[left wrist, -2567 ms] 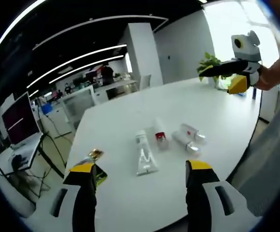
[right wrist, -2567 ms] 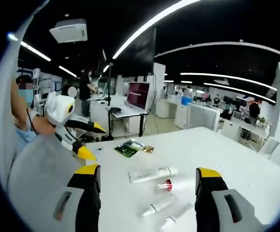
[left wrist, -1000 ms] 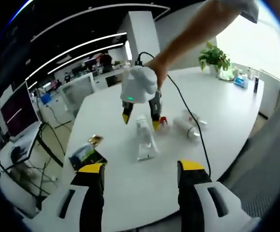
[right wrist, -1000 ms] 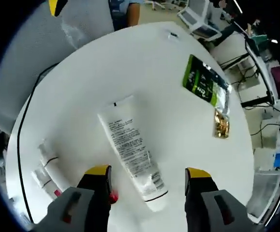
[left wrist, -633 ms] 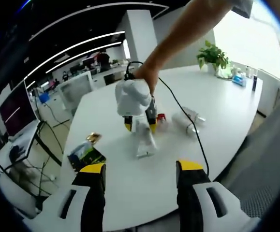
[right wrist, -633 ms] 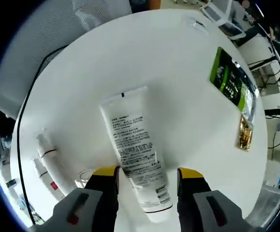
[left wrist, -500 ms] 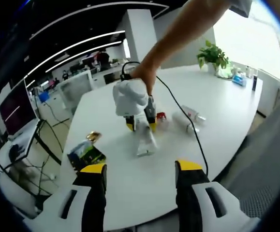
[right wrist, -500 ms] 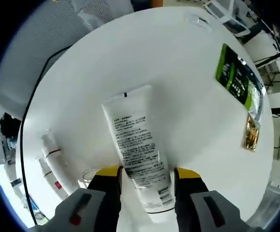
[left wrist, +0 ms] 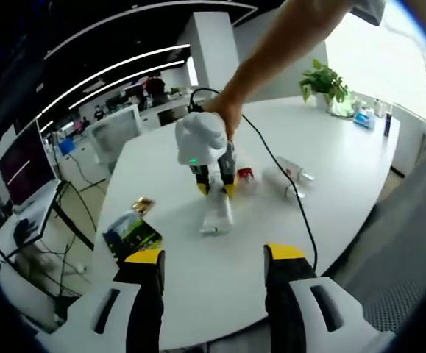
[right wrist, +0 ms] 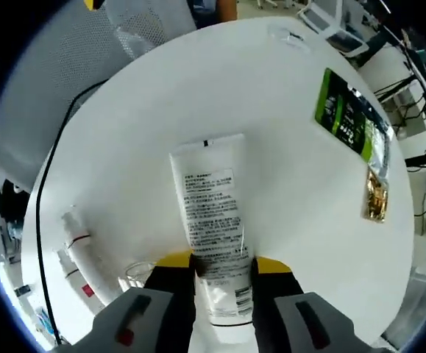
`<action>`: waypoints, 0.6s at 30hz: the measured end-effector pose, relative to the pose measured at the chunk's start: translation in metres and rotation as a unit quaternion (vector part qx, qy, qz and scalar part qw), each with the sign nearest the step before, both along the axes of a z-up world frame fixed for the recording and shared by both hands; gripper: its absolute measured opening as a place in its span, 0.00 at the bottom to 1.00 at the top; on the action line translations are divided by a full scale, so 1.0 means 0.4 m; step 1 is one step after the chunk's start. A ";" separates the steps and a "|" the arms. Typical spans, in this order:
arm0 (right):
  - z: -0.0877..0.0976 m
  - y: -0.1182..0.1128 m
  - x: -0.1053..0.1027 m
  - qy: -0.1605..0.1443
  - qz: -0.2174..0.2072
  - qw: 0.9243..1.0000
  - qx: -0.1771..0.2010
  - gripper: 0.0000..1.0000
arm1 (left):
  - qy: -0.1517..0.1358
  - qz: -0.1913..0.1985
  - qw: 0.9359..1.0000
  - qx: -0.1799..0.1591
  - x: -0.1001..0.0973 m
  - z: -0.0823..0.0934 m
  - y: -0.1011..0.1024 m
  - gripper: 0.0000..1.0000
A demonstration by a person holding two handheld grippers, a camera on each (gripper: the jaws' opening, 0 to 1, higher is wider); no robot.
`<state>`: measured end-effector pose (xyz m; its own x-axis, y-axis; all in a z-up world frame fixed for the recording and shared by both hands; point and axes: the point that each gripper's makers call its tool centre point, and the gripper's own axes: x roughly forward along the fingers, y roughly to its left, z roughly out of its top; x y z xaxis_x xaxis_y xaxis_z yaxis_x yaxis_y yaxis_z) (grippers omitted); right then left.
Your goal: Arrange the skincare products in the storage area until every visible bottle or jar stands upright without overlapping.
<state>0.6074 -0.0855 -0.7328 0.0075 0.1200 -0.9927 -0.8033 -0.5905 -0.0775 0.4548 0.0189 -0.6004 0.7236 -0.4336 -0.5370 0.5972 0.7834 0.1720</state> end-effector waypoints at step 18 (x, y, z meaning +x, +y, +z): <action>0.293 0.029 -0.038 0.020 -0.228 0.934 0.276 0.20 | 0.002 0.003 1.000 -0.002 0.004 0.002 0.001 0.54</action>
<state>0.5922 -0.0738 -0.6155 0.1460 0.6067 -0.7814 -0.9702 -0.0665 -0.2329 0.4564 0.0192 -0.5998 0.7246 -0.4311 -0.5377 0.5924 0.7883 0.1663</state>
